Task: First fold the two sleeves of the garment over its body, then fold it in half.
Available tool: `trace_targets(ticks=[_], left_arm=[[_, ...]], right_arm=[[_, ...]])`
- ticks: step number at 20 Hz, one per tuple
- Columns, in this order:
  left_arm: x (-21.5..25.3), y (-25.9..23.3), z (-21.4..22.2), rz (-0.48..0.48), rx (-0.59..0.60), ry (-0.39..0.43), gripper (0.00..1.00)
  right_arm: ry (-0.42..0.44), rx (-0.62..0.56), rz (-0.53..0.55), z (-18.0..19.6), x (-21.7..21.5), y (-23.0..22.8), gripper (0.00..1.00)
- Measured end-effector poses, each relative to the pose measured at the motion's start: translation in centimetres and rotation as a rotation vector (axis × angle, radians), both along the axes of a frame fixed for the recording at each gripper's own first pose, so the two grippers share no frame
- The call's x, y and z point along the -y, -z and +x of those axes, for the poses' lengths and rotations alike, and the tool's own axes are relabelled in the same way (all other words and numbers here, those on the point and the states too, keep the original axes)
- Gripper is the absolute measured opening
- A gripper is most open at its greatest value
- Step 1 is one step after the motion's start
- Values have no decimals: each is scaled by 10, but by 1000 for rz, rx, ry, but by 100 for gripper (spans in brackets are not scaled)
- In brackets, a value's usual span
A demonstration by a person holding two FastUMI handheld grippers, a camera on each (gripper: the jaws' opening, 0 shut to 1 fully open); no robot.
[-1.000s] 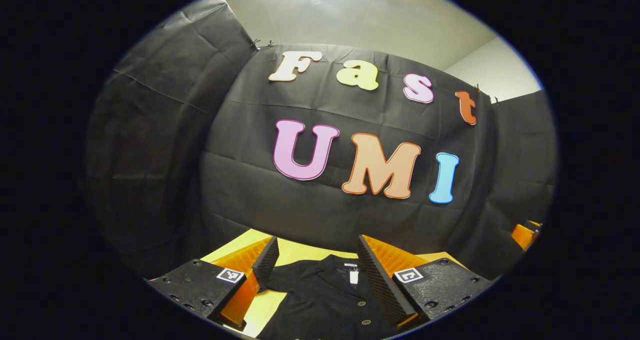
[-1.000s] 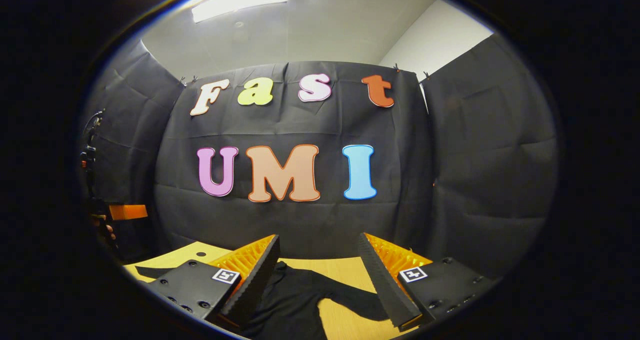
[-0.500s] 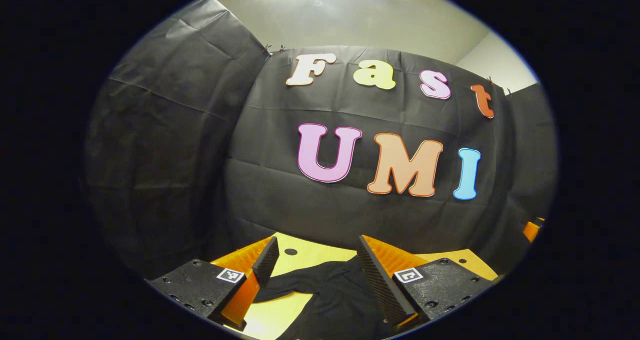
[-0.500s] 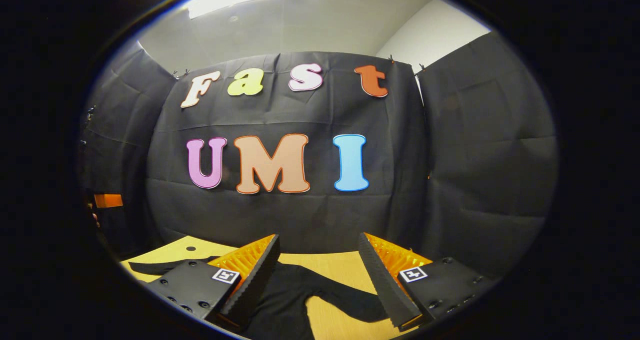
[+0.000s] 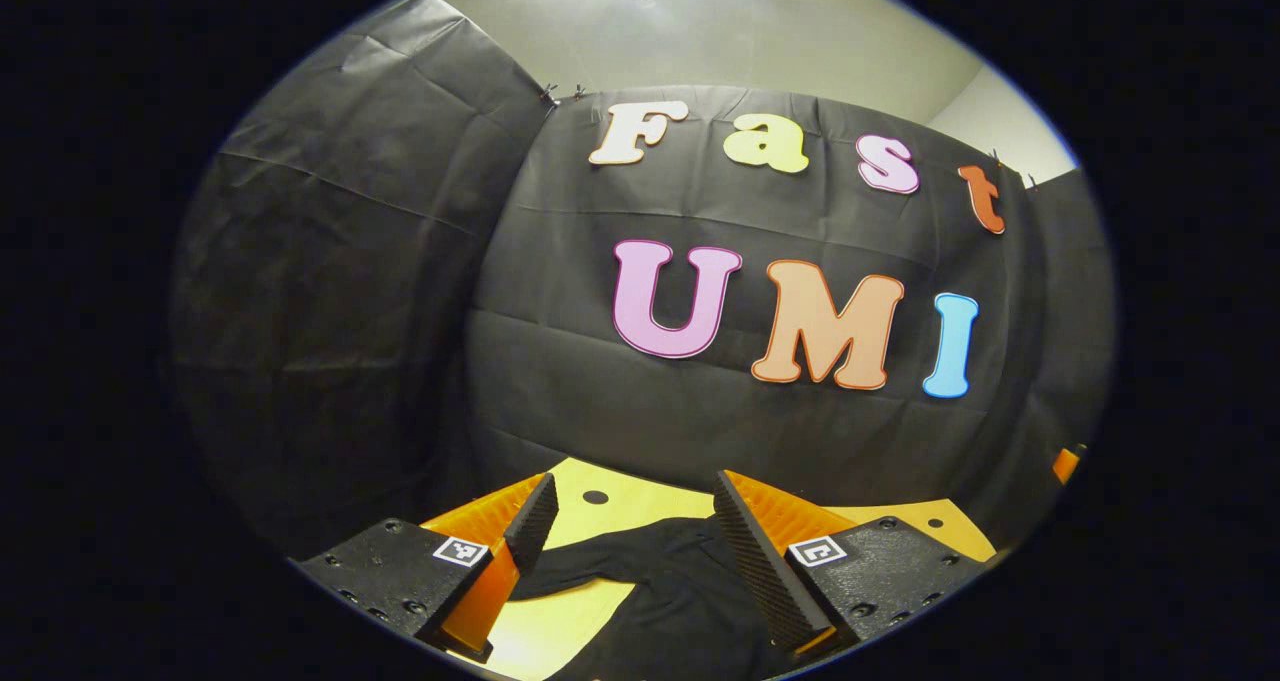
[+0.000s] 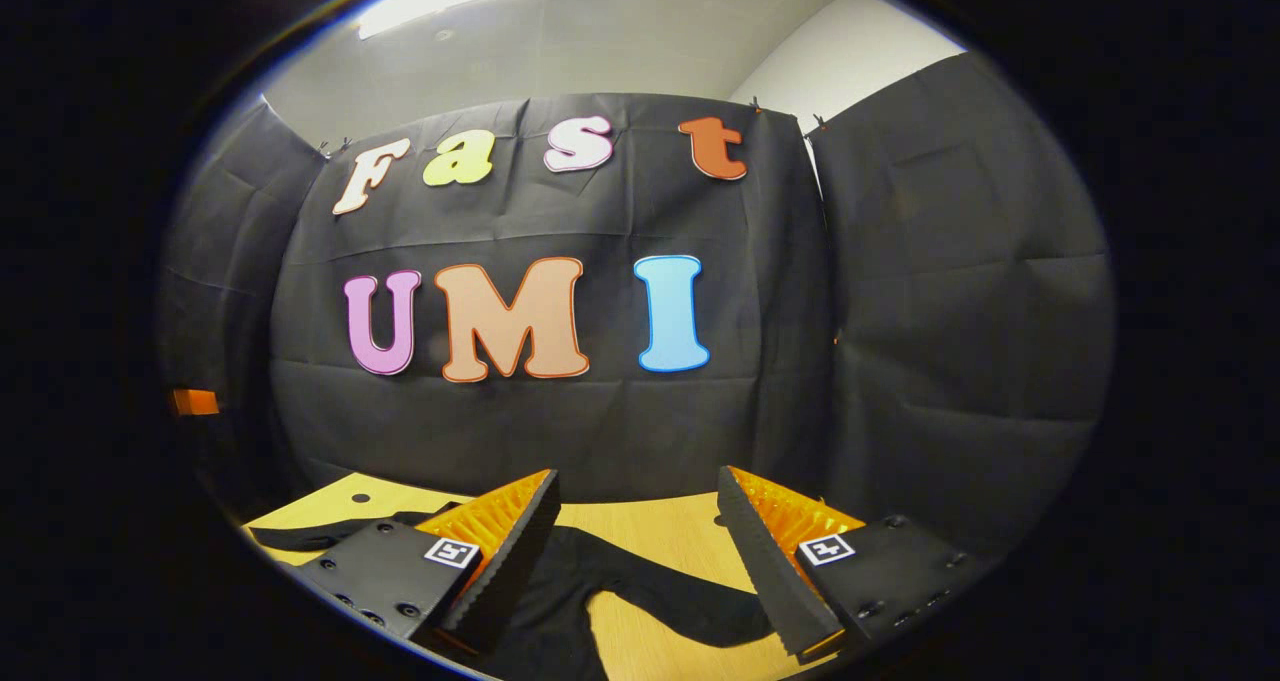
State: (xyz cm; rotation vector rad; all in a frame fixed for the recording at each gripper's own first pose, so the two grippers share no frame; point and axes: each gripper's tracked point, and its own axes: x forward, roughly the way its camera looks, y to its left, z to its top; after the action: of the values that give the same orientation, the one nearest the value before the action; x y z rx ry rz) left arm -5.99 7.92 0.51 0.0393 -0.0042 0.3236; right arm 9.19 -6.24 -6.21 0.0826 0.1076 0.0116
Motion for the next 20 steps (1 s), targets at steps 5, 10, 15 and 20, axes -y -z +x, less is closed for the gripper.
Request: trace_targets(ticks=[5, 10, 15, 20], left_arm=[[2, -2, 0, -3, 7, -16, 93], [-5, 1, -5, -5, -2, -48, 92], [-12, 1, -13, 8, -4, -84, 92], [-11, 6, -20, 36, -22, -108, 92]], right_arm=[[12, -31, 2, 7, 10, 18, 100], [30, -100, -20, 23, 27, 62, 99], [50, -185, 24, 39, 47, 110, 99], [87, -292, 23, 58, 75, 170, 100]])
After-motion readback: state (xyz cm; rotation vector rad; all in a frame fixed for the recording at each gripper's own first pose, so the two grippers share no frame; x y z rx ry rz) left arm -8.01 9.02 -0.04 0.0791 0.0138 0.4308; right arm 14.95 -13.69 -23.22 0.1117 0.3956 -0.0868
